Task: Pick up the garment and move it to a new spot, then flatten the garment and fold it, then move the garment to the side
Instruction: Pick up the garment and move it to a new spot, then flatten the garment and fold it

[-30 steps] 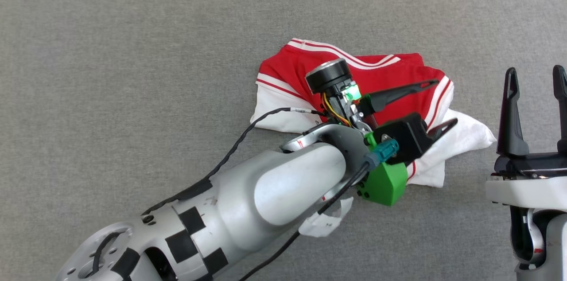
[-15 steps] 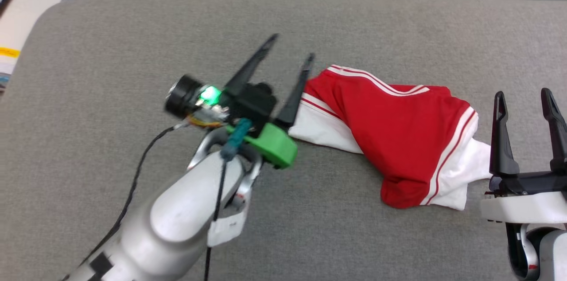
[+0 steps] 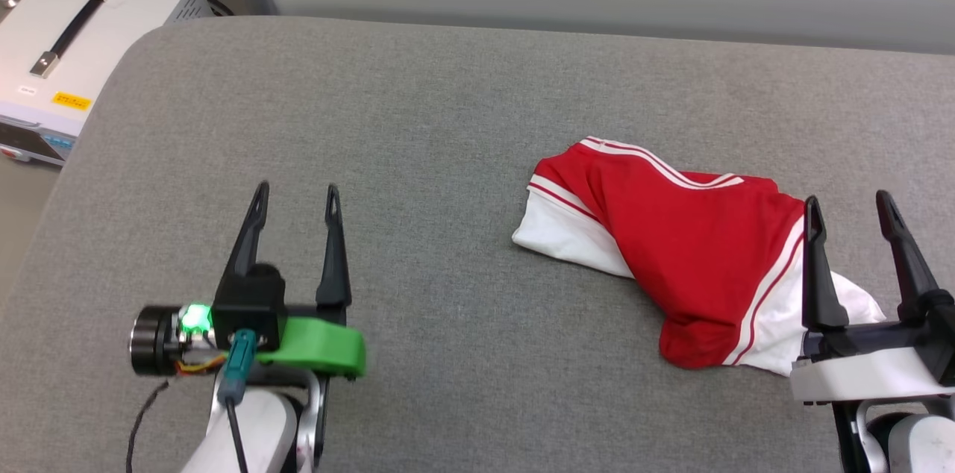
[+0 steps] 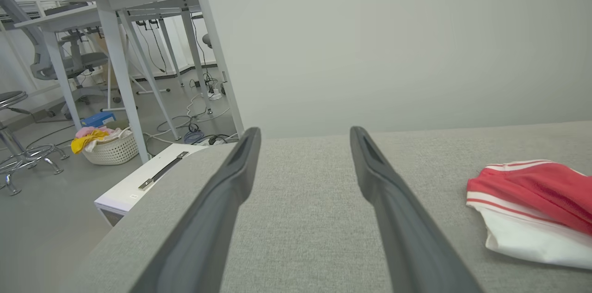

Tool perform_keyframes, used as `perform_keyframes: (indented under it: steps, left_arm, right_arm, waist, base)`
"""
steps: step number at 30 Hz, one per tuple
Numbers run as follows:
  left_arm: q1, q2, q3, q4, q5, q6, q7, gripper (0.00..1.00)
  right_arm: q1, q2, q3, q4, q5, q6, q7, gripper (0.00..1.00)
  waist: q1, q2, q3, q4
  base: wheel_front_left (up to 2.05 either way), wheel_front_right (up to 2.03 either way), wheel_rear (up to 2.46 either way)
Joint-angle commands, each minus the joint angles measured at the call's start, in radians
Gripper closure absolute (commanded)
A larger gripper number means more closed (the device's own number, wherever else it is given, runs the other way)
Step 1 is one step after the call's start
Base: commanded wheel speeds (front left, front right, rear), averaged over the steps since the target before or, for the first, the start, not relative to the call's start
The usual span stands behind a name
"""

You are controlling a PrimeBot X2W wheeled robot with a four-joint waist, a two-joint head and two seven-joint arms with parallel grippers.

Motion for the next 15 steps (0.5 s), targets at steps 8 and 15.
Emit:
perform_keyframes:
  steps: [8, 15]
  left_arm:
    - [0.161, -0.088, 0.118, -0.02, 0.08, -0.086, -0.006, 0.0]
    - [0.218, -0.142, 0.18, -0.006, 0.139, -0.15, -0.006, 0.0]
  right_arm:
    - [0.061, -0.002, -0.001, 0.042, 0.019, -0.001, -0.005, 0.0]
    - [0.106, -0.002, -0.002, 0.074, 0.035, -0.001, -0.005, 0.0]
  waist:
    - [0.0001, 0.0, -0.043, 0.006]
    - [0.0001, 0.0, -0.062, 0.001]
  base:
    - [0.0, 0.0, 0.0]
    - [0.0, 0.0, 0.0]
